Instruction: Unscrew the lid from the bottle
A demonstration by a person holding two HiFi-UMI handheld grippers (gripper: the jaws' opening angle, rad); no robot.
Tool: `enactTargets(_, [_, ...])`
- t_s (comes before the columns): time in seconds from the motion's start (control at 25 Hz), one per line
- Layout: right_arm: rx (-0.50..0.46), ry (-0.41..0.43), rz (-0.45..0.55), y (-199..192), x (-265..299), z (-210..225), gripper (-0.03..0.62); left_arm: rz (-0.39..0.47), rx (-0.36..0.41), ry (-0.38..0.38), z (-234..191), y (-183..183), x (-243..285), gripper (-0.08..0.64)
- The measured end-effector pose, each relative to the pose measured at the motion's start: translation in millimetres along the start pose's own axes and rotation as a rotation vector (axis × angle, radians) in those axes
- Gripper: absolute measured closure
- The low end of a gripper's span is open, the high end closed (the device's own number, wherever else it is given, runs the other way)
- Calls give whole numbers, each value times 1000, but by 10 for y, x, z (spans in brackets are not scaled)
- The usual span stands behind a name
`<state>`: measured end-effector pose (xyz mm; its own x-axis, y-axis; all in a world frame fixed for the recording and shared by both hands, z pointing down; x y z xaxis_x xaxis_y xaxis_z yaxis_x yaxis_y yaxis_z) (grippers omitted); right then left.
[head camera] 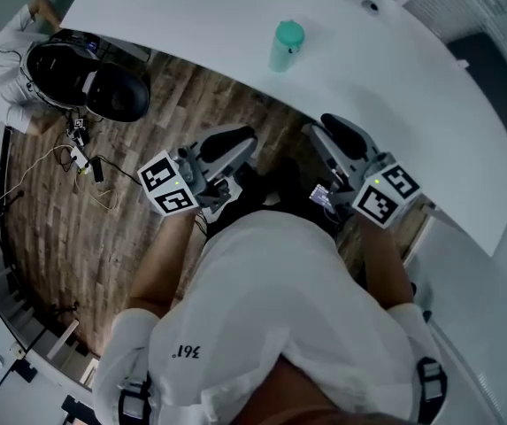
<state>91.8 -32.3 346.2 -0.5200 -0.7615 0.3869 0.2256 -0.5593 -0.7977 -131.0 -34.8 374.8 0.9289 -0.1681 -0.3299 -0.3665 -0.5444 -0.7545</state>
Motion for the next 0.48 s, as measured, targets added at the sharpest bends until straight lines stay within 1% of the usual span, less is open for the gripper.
enactTargets(0.2, [2,-22,13,19,-12,-31,462,-17,0,-11,-35,48,-8,489])
enactTargets(0.36, [-4,-21,8,-57,80,-18,462,-21,8,13,-103,7,-114,479])
enactTargets(0.48, [-6,-12,1,-29,92,55,462,-18,6,28,-127,-27,-73,477])
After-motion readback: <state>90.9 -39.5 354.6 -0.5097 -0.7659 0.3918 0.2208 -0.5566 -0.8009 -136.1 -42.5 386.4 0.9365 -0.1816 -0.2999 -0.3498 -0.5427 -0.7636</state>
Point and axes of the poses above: the fingertips, and each gripper's own axes: x forward along the fingers, z to its right, y out of its top, the point moved 7 cm from there along -x, backward along the fingers, and after that the axes turned 15 degrees about -y, right-handed, at the moved point
